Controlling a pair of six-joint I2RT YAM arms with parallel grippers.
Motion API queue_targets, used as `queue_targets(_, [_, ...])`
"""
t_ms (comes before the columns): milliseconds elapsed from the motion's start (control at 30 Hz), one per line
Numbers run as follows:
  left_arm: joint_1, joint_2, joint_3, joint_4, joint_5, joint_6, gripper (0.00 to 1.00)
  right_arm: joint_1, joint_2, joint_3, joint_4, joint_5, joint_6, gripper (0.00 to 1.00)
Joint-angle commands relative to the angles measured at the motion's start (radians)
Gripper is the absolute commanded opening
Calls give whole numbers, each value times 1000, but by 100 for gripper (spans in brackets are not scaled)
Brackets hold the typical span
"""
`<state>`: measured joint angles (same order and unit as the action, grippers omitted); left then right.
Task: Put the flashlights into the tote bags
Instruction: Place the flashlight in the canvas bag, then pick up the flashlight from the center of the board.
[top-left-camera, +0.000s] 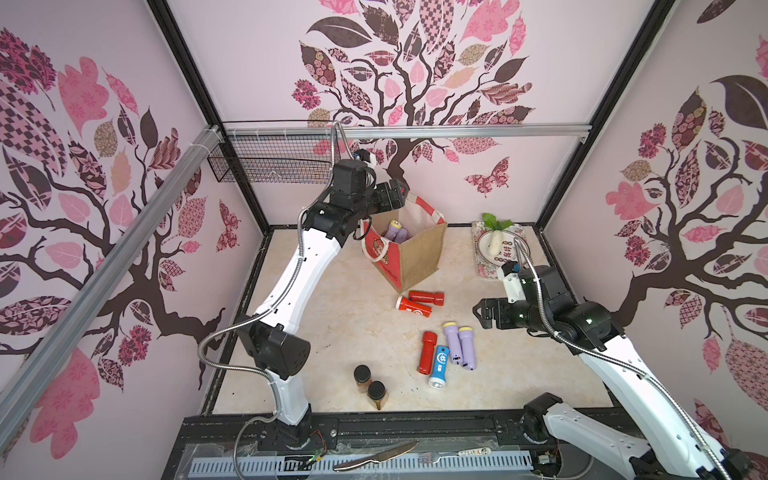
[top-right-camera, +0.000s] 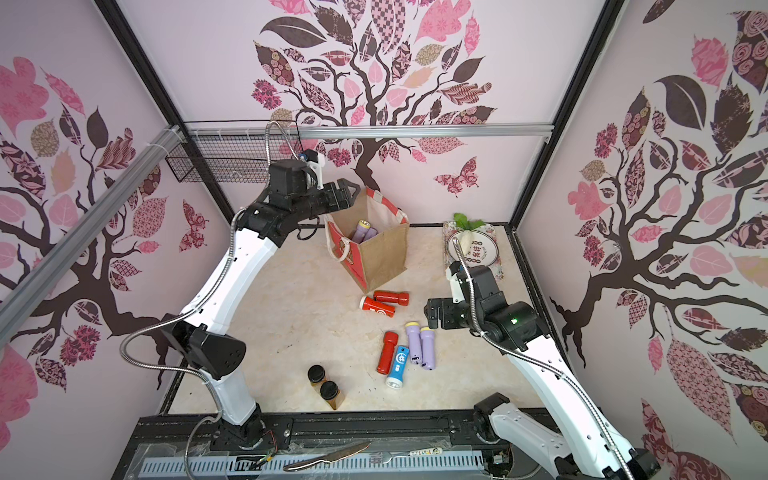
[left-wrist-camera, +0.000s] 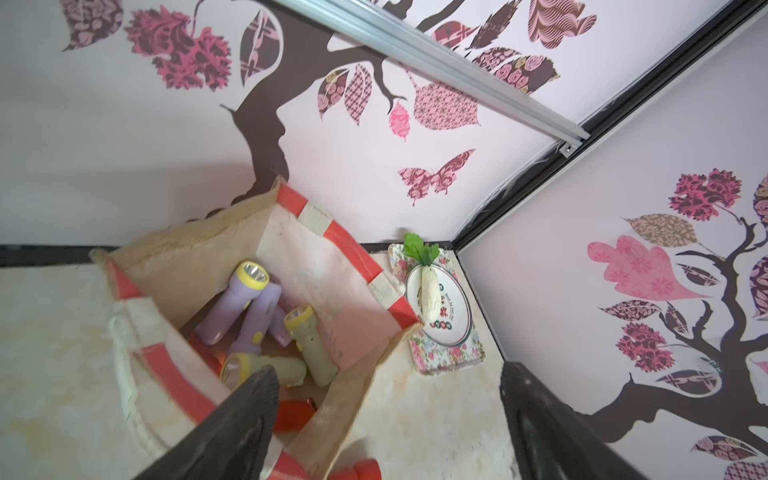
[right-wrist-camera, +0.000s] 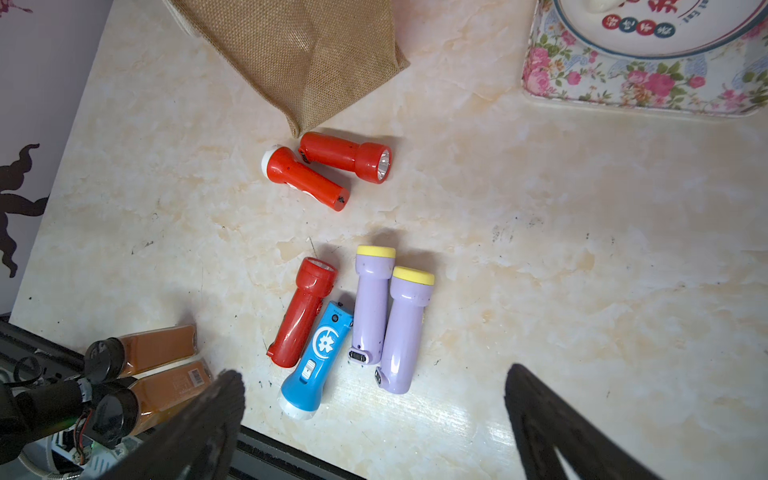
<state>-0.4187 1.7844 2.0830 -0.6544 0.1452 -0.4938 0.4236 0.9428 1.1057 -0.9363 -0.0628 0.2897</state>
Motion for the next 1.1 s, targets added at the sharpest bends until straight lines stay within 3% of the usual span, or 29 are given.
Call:
queue_targets(0, [5, -97, -165, -64, 26, 9, 87, -3, 12, -11, 14, -17, 30, 100])
queue_targets(267, [4, -435, -572, -42, 27, 37, 87, -2, 48, -77, 25, -49, 99, 100])
queue_targets(400, [13, -578, -711, -75, 33, 47, 87, -2, 57, -131, 37, -44, 134, 100])
queue_targets(700, [8, -768, -986, -26, 88, 9, 87, -2, 85, -267, 121, -45, 195, 99])
queue_targets(1067, [-12, -854, -1167, -28, 114, 41, 87, -2, 179, -313, 156, -73, 189, 95])
